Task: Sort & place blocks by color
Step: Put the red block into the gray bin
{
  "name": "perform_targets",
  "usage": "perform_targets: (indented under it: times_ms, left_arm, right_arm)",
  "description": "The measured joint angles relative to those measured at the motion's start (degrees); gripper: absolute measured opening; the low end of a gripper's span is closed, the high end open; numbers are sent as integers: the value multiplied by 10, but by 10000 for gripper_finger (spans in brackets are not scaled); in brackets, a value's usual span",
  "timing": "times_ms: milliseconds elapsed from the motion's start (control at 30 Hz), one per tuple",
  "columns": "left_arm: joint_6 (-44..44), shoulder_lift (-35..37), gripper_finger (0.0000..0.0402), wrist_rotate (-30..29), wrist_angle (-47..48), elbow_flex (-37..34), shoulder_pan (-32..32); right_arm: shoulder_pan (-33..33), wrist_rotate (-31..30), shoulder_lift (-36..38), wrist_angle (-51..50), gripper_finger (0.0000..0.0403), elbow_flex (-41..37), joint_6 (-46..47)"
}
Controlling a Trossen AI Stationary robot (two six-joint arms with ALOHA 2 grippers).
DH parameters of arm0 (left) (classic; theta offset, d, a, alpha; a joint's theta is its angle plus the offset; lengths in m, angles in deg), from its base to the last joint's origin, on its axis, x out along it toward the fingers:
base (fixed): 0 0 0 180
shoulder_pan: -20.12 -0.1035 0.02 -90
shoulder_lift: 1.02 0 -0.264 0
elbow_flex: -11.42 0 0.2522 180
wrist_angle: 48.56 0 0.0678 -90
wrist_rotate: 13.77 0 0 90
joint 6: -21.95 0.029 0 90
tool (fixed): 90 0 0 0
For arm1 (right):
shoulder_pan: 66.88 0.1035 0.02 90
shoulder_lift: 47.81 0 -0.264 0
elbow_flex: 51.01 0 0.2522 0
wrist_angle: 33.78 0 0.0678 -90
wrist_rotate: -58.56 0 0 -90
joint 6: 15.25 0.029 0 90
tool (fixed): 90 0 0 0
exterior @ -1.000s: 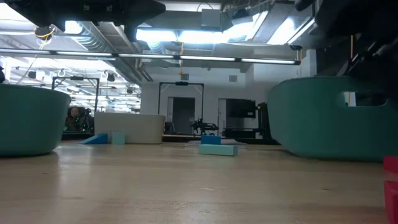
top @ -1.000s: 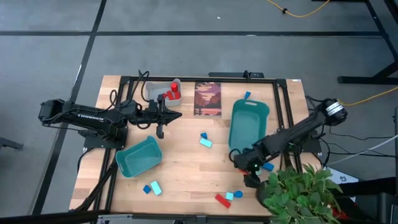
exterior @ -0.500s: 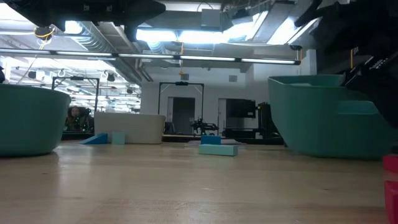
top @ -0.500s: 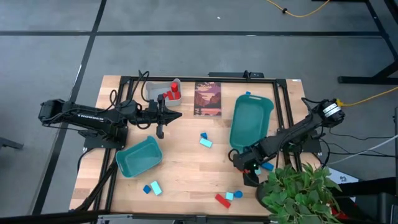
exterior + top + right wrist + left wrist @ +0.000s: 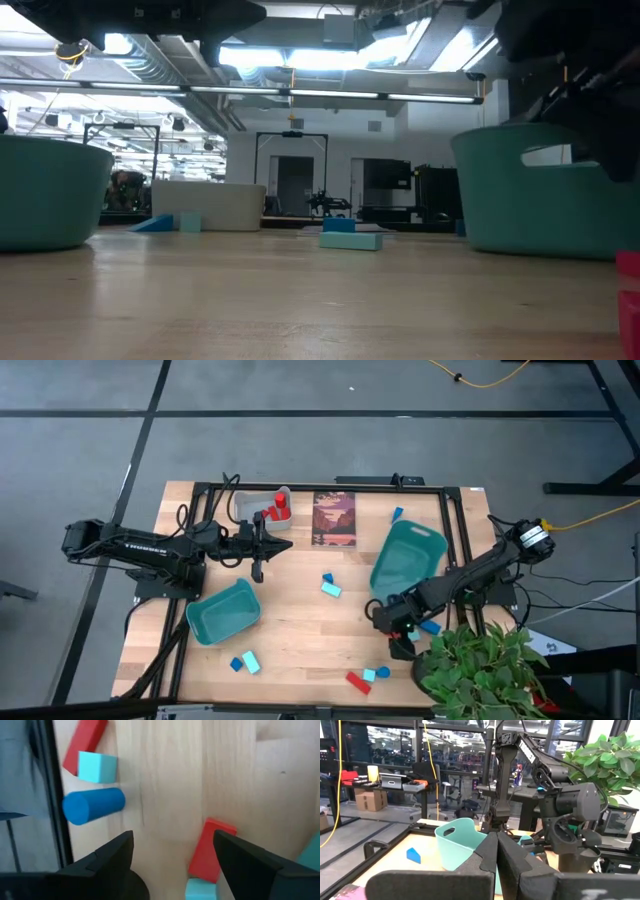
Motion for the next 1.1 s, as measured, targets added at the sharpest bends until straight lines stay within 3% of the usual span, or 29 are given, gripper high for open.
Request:
perform_targets:
  times_ms: [367, 633, 700, 867, 1100]
  left_arm:
    - [0, 0, 0, 0, 2, 0, 0]
    - [0, 0, 0, 0, 2, 0, 0]
    - [0, 0, 0, 0, 2, 0, 0]
    - [0, 0, 0, 0, 2, 0, 0]
    - [0, 0, 0, 0, 4, 0, 0]
  right_arm:
    - [-2, -41, 5, -6, 277, 5, -41]
    - [-2, -96, 17, 34, 277, 74, -116]
    - [-2, -77, 17, 88, 277, 74, -129]
    - [-1, 36, 17, 223, 277, 34, -109]
    - [-2, 70, 17, 271, 277, -56, -17]
